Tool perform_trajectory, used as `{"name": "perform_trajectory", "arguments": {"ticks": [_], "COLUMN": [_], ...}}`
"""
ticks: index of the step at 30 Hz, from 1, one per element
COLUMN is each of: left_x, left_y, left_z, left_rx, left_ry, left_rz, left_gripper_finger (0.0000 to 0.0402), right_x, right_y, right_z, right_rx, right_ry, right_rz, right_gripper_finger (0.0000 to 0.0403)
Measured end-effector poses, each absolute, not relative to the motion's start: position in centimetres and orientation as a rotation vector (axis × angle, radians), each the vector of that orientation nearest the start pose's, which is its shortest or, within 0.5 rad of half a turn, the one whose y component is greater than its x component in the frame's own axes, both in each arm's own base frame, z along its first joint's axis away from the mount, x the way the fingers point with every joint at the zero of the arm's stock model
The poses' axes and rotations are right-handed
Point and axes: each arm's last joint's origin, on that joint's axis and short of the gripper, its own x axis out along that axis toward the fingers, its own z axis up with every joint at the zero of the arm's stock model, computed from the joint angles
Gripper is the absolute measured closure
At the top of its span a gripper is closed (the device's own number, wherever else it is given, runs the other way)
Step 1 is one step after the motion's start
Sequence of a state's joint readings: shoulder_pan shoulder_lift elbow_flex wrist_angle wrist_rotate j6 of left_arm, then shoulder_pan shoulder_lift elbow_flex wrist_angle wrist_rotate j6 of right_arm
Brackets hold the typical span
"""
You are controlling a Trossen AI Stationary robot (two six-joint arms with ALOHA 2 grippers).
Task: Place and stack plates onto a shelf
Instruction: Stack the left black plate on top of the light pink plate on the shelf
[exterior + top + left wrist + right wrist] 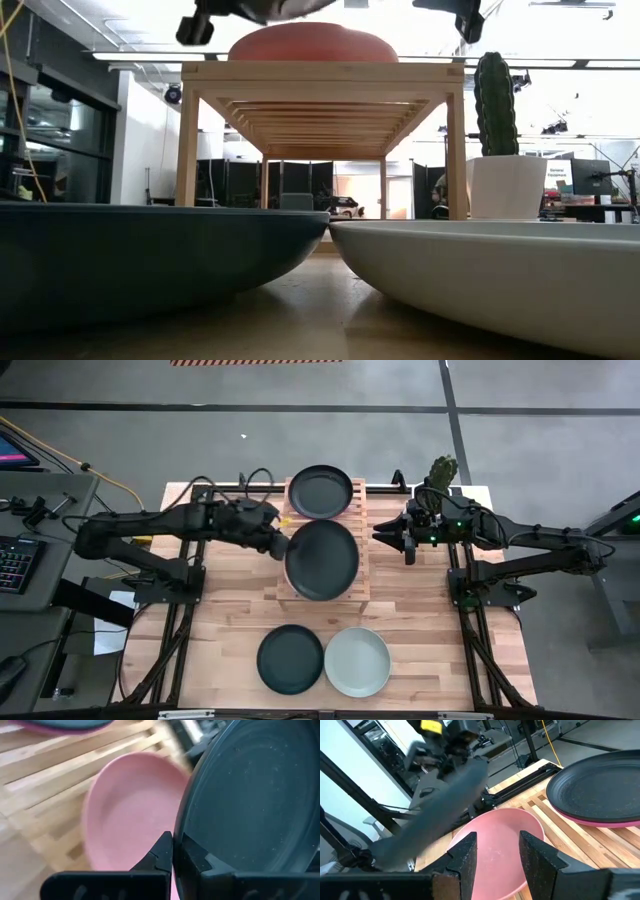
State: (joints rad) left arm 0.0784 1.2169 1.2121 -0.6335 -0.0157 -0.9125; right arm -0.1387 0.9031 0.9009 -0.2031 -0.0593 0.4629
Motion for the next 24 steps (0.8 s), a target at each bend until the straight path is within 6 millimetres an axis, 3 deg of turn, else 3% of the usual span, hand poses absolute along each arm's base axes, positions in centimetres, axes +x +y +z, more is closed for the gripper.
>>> {"name": "perform_trajectory", "arguments": {"ticks": [6, 24], "left_x": [26.1, 25.6], "left_y": [3.0, 3.6], "left_z": [34.0, 33.6], "left_rx": [-0.844, -0.728], "left_ry": [0.597, 0.637], "left_rz": [0.419, 0.487], "left_gripper_finger": [0.0401, 0.0386], "right_x": [19.5, 19.4], "right_y": [-2.5, -2.5], "right_z": [35.0, 34.7], "right_rx": [0.469, 0.466], "right_ry": [0.187, 0.220], "right_rz": [-0.125, -0.132], "right_gripper_finger": [0.0274, 0.0274]}}
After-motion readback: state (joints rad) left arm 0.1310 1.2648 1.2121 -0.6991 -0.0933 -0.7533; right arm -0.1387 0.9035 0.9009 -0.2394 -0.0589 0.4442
